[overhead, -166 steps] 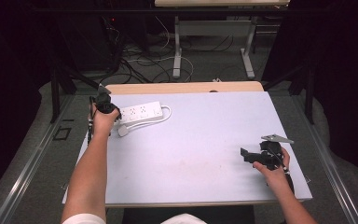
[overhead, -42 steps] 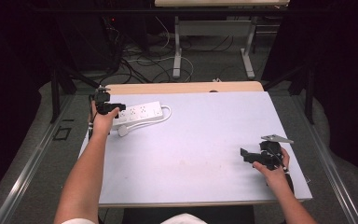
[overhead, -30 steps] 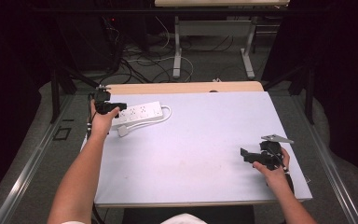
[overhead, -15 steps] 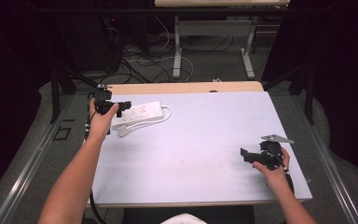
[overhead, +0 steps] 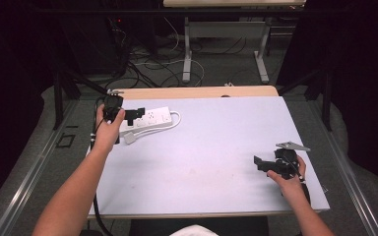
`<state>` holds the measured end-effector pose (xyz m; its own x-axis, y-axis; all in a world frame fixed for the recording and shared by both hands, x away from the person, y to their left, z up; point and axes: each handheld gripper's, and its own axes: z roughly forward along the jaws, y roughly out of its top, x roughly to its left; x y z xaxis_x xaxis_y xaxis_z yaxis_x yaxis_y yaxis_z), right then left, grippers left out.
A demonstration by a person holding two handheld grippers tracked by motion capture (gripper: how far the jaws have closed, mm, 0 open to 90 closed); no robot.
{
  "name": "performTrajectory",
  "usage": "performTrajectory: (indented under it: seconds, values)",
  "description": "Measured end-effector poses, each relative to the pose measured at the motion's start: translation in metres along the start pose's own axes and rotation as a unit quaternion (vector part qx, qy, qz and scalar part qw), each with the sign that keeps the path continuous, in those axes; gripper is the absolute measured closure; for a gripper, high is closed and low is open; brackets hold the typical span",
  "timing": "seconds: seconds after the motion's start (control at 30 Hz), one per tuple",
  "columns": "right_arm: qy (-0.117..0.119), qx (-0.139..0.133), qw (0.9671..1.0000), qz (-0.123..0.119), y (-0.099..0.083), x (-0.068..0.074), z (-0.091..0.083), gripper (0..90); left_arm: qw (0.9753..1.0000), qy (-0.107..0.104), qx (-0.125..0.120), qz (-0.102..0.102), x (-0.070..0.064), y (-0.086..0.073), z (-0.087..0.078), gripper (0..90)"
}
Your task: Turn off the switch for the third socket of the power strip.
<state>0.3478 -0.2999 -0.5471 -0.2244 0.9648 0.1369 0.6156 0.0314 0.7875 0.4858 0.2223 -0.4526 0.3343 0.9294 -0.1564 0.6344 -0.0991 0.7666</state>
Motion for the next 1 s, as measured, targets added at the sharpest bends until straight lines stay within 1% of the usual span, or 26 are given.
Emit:
performTrajectory:
  seconds: [0.03, 0.07, 0.17, 0.23, 0.27, 0.37, 0.4, 0.43, 0.47, 0.5, 0.53, 0.57, 0.67, 0.7, 0.73, 0.77, 0.83, 0.87, 0.9, 0.93, 0.97, 1.0]
  values:
    - [0.000, 0.001, 1.0000, 0.000, 0.000, 0.000, 0.000, 0.0, 1.0000, -0.005, -0.002, 0.001, -0.002, 0.000, -0.001, 0.3]
    - [0.000, 0.001, 1.0000, 0.001, 0.000, 0.000, 0.000, 0.0, 1.0000, -0.007, -0.002, 0.007, -0.004, 0.000, -0.003, 0.3]
    - [0.000, 0.000, 1.0000, 0.000, 0.000, 0.000, 0.000, 0.0, 0.9998, -0.017, -0.009, 0.009, -0.010, -0.003, -0.007, 0.3]
    - [0.000, -0.001, 1.0000, 0.001, 0.000, 0.000, 0.000, 0.0, 0.9996, -0.020, -0.007, 0.016, -0.013, -0.005, -0.010, 0.3]
    - [-0.001, 0.000, 1.0000, 0.001, 0.000, 0.000, 0.000, 0.0, 0.9995, -0.022, -0.012, 0.018, -0.015, -0.007, -0.010, 0.3]
    - [0.000, 0.000, 1.0000, 0.001, 0.000, 0.000, 0.000, 0.0, 0.9993, -0.024, -0.014, 0.024, -0.018, -0.010, -0.016, 0.3]
    - [0.000, 0.000, 1.0000, 0.001, 0.000, 0.000, 0.000, 0.0, 0.9991, -0.025, -0.016, 0.030, -0.018, -0.011, -0.017, 0.3]
    - [0.000, 0.000, 1.0000, 0.002, 0.000, 0.001, -0.001, 0.0, 0.9991, -0.028, -0.016, 0.029, -0.020, -0.013, -0.019, 0.3]
    - [0.000, 0.000, 1.0000, 0.002, 0.000, 0.001, -0.001, 0.0, 0.9988, -0.029, -0.017, 0.034, -0.020, -0.014, -0.021, 0.3]
    - [0.000, -0.001, 1.0000, -0.002, 0.000, 0.000, 0.000, 0.0, 0.9988, -0.031, -0.016, 0.034, -0.022, -0.016, -0.022, 0.3]
    - [0.000, -0.001, 1.0000, -0.002, 0.000, 0.000, 0.000, 0.0, 0.9986, -0.033, -0.016, 0.038, -0.022, -0.017, -0.024, 0.3]
    - [0.000, 0.000, 1.0000, -0.002, 0.000, 0.000, 0.000, 0.0, 0.9986, -0.037, -0.019, 0.034, -0.024, -0.019, -0.026, 0.3]
    - [-0.001, 0.001, 1.0000, 0.001, 0.000, 0.001, 0.000, 0.0, 0.9981, -0.044, -0.025, 0.036, -0.026, -0.024, -0.031, 0.3]
    - [0.000, 0.001, 1.0000, 0.001, 0.000, 0.001, 0.000, 0.0, 0.9981, -0.047, -0.027, 0.030, -0.028, -0.025, -0.033, 0.3]
    - [0.000, 0.001, 1.0000, 0.001, 0.000, 0.001, 0.000, 0.0, 0.9978, -0.049, -0.028, 0.035, -0.029, -0.027, -0.035, 0.3]
    - [0.000, 0.001, 1.0000, -0.001, 0.000, 0.001, 0.000, 0.0, 0.9976, -0.053, -0.027, 0.036, -0.030, -0.029, -0.038, 0.3]
    - [0.000, 0.001, 1.0000, -0.003, 0.000, 0.001, 0.000, 0.0, 0.9972, -0.056, -0.034, 0.036, -0.032, -0.031, -0.041, 0.3]
    - [0.000, 0.001, 1.0000, -0.003, 0.000, 0.001, 0.000, 0.0, 0.9970, -0.060, -0.027, 0.042, -0.033, -0.032, -0.044, 0.3]
    - [0.000, 0.000, 1.0000, -0.002, 0.000, 0.001, 0.000, 0.0, 0.9969, -0.058, -0.034, 0.041, -0.034, -0.034, -0.045, 0.4]
    - [0.000, 0.001, 1.0000, -0.001, 0.000, 0.001, 0.000, 0.0, 0.9966, -0.062, -0.031, 0.045, -0.035, -0.035, -0.047, 0.3]
    - [0.000, 0.000, 1.0000, -0.001, 0.000, 0.001, 0.000, 0.0, 0.9965, -0.063, -0.035, 0.042, -0.036, -0.037, -0.049, 0.3]
    - [0.000, 0.001, 1.0000, -0.001, 0.000, 0.001, 0.000, 0.0, 0.9961, -0.065, -0.034, 0.049, -0.036, -0.038, -0.051, 0.3]
